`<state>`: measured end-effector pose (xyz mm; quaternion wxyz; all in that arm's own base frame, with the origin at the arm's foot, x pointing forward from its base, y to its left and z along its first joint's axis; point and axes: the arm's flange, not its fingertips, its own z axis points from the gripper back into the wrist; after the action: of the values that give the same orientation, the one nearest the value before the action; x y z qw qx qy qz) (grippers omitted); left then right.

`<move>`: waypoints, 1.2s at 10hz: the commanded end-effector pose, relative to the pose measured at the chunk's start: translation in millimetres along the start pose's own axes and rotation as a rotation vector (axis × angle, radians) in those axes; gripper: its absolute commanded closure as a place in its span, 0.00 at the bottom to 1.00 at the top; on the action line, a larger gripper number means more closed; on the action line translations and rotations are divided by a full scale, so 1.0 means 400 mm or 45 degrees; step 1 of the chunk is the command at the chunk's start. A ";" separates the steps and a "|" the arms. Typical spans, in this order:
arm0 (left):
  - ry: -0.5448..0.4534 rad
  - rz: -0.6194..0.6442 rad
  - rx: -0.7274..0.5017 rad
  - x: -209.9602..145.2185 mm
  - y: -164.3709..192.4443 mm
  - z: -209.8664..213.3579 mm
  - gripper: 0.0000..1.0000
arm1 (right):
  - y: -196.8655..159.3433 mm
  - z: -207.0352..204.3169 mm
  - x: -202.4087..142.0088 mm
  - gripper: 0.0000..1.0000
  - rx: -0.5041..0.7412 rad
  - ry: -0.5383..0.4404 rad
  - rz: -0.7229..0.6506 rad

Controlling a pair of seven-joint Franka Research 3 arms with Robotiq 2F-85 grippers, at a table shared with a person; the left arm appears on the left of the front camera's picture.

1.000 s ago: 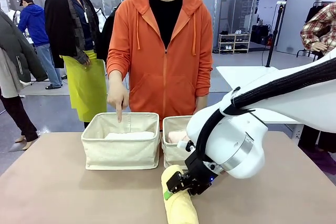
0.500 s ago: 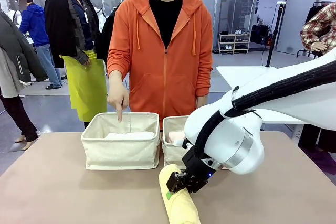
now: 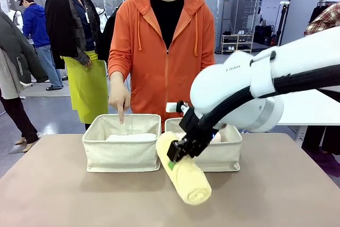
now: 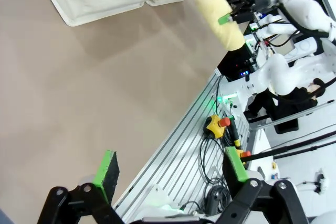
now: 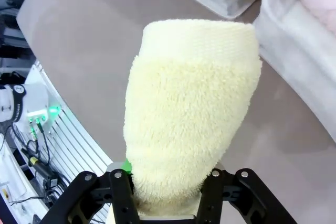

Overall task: Divide the towels into two baskets.
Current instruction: Pick up one hotel-folded towel from the bottom of the table and place it in the Fabric basket indicated by the person.

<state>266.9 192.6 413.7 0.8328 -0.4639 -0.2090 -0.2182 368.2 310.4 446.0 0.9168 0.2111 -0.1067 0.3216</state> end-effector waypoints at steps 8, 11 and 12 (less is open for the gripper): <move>-0.010 -0.011 0.002 0.002 -0.008 0.007 0.00 | 0.009 0.024 0.016 0.60 -0.018 -0.005 0.026; -0.010 -0.011 0.002 0.002 -0.008 0.007 0.00 | 0.065 0.045 0.158 0.58 -0.073 0.133 0.403; -0.010 -0.011 0.002 0.002 -0.008 0.007 0.00 | 0.087 0.058 0.227 0.58 -0.136 0.211 0.538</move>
<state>266.9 192.5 413.7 0.8327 -0.4639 -0.2089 -0.2183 389.5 348.3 487.5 0.8753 0.1390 -0.0971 0.4528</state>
